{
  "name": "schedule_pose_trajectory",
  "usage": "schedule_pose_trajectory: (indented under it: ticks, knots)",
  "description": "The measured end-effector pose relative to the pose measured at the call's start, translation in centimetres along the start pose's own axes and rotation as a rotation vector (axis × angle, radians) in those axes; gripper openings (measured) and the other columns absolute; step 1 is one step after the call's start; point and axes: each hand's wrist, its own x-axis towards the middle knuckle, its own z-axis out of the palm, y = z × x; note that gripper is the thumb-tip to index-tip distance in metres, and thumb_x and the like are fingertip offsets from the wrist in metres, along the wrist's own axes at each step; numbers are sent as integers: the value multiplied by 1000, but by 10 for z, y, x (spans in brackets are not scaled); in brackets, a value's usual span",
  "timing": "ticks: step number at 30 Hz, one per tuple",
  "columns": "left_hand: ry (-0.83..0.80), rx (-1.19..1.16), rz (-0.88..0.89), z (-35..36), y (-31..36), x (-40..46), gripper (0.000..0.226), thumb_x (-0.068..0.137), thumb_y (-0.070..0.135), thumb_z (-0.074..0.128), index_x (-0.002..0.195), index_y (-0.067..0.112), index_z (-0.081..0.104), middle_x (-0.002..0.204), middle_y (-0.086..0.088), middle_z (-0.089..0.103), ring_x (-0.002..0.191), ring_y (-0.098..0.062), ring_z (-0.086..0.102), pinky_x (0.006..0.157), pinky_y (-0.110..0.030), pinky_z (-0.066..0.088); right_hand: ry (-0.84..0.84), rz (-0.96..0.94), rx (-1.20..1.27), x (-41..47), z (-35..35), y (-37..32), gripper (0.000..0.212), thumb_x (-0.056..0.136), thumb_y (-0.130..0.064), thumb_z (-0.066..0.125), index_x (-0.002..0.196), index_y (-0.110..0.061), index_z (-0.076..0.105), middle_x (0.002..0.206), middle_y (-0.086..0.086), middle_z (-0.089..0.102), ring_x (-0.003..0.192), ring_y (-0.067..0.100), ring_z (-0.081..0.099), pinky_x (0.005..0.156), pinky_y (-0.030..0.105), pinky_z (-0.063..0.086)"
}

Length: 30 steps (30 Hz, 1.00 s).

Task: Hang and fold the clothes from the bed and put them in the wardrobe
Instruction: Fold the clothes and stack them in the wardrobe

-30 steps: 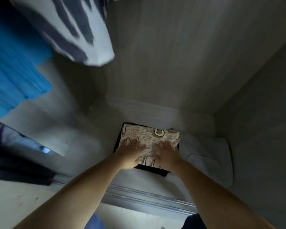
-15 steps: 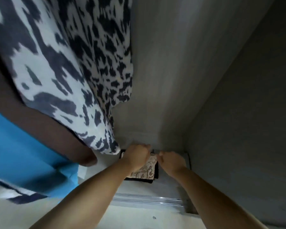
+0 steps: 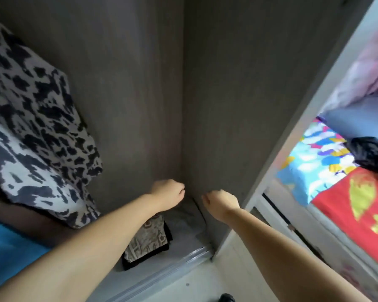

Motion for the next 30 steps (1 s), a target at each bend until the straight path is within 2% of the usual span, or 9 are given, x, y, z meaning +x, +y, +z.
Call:
schedule_pose_trajectory:
  ticks: [2, 6, 9, 12, 15, 20, 23, 26, 30]
  knots:
    - [-45, 20, 93, 1, 44, 6, 33, 99, 32, 34, 94, 15, 63, 96, -8, 67, 88, -30, 62, 68, -30, 43, 12, 93, 14, -34, -4, 36, 40, 100, -39, 31, 110, -19, 64, 115, 10, 66, 106, 33, 61, 83, 34, 48]
    - [-108, 45, 278, 14, 148, 9, 32, 98, 29, 34, 98, 13, 62, 105, -12, 66, 97, -34, 61, 78, -34, 46, -15, 301, 19, -103, -4, 123, 36, 99, -34, 36, 107, -15, 65, 115, 11, 65, 105, 33, 61, 78, 34, 45]
    - [-156, 85, 422, 27, 227, 16, 32, 99, 30, 35, 99, 11, 61, 109, -13, 64, 100, -35, 59, 73, -33, 41, -11, 439, 39, -160, -6, 189, 34, 99, -29, 36, 106, -13, 65, 115, 11, 64, 106, 31, 61, 80, 33, 45]
    - [-156, 145, 538, 36, 310, 33, 33, 98, 33, 37, 104, 13, 63, 114, -12, 64, 106, -33, 59, 76, -33, 44, -2, 556, 74, -214, -8, 255, 36, 100, -30, 35, 108, -14, 66, 115, 8, 65, 107, 29, 61, 85, 34, 48]
    - [-145, 174, 611, 47, 400, 56, 32, 97, 32, 38, 103, 14, 63, 115, -10, 65, 108, -32, 59, 78, -33, 45, 4, 652, 105, -271, -14, 328, 36, 101, -31, 34, 109, -14, 65, 114, 7, 65, 106, 29, 61, 84, 35, 47]
    - [-220, 119, 753, 71, 549, 60, 29, 96, 29, 38, 94, 14, 63, 105, -8, 67, 98, -29, 61, 73, -33, 43, -4, 867, 146, -380, -12, 448, 25, 96, -34, 48, 103, -17, 65, 103, 5, 66, 99, 28, 63, 73, 32, 46]
    - [-270, 117, 851, 83, 620, 52, 27, 97, 27, 38, 81, 15, 56, 96, -8, 66, 85, -29, 59, 63, -32, 38, -1, 1002, 177, -440, -8, 497, 34, 100, -35, 35, 90, -17, 63, 102, 6, 65, 97, 28, 62, 69, 32, 42]
    - [-291, 96, 910, 91, 678, 55, 28, 97, 27, 38, 74, 15, 47, 85, -6, 62, 78, -29, 56, 60, -30, 35, 10, 1109, 216, -479, -2, 533, 38, 101, -33, 33, 68, -17, 46, 85, 3, 61, 82, 26, 61, 63, 32, 42]
    - [-328, 127, 972, 101, 734, 73, 30, 97, 27, 36, 73, 14, 48, 79, -5, 57, 71, -27, 52, 59, -29, 35, 22, 1185, 278, -495, 5, 571, 38, 101, -34, 33, 65, -20, 39, 72, -3, 49, 72, 22, 51, 63, 32, 40]
